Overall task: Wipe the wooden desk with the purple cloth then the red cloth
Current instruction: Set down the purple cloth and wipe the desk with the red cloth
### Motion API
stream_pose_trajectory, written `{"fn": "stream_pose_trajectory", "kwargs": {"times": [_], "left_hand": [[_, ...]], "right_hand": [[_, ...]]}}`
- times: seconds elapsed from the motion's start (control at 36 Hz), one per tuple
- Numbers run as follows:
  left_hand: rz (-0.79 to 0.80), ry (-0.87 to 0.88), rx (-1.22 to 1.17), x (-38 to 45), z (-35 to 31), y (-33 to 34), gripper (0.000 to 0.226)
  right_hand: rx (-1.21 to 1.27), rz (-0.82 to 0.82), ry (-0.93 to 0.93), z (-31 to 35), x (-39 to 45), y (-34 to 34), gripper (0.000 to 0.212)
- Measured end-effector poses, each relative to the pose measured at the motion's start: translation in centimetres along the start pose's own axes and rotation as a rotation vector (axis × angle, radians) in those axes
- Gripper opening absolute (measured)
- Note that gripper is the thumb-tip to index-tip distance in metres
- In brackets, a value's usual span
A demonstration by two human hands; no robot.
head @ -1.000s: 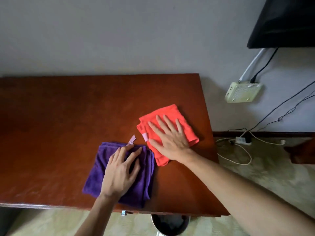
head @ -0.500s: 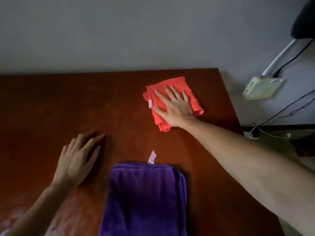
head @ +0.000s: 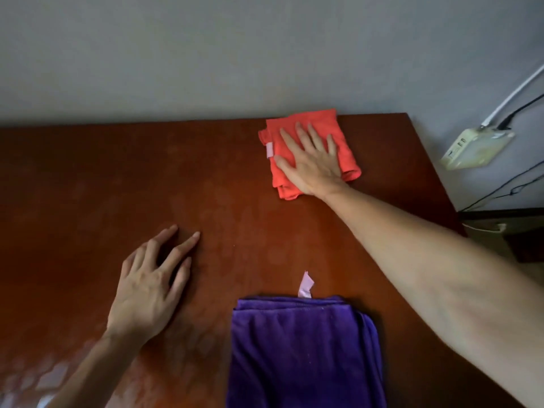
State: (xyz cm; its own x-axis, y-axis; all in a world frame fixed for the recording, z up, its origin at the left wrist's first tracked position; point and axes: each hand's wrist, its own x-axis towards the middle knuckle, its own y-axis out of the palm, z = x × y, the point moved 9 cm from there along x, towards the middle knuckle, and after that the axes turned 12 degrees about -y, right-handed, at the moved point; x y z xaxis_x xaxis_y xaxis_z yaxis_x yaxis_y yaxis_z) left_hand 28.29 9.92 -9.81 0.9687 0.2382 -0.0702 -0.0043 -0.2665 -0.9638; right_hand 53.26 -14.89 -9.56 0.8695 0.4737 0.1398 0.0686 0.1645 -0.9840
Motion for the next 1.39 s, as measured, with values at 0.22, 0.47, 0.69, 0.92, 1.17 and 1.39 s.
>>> {"fn": "stream_pose_trajectory", "kwargs": {"times": [0.22,0.47,0.69,0.92,1.17,1.39], "left_hand": [[-0.026,0.013,0.031,-0.4,-0.4,0.2,0.05],[-0.086,0.018,-0.029,-1.1,-0.3,-0.6,0.048],[-0.059,-0.143,0.033,1.7,7.2,-3.1,0.061],[-0.031,-0.162,0.046,2.6,10.4,-2.5,0.065],[-0.062,-0.128,0.036,3.2,10.8,-2.1,0.062],[-0.087,-0.109,0.025,3.4,10.8,-1.9,0.061]], "right_hand": [[0.062,-0.014,-0.098,8.3,-13.5,-0.5,0.073],[0.019,0.032,-0.111,10.0,-17.2,-0.8,0.077],[0.007,0.03,-0.123,10.0,-13.5,-0.1,0.078],[0.02,-0.001,-0.048,9.1,-3.7,0.4,0.082],[0.018,0.061,0.054,7.2,7.5,2.0,0.069],[0.029,0.069,0.108,10.0,5.5,2.3,0.068]]}}
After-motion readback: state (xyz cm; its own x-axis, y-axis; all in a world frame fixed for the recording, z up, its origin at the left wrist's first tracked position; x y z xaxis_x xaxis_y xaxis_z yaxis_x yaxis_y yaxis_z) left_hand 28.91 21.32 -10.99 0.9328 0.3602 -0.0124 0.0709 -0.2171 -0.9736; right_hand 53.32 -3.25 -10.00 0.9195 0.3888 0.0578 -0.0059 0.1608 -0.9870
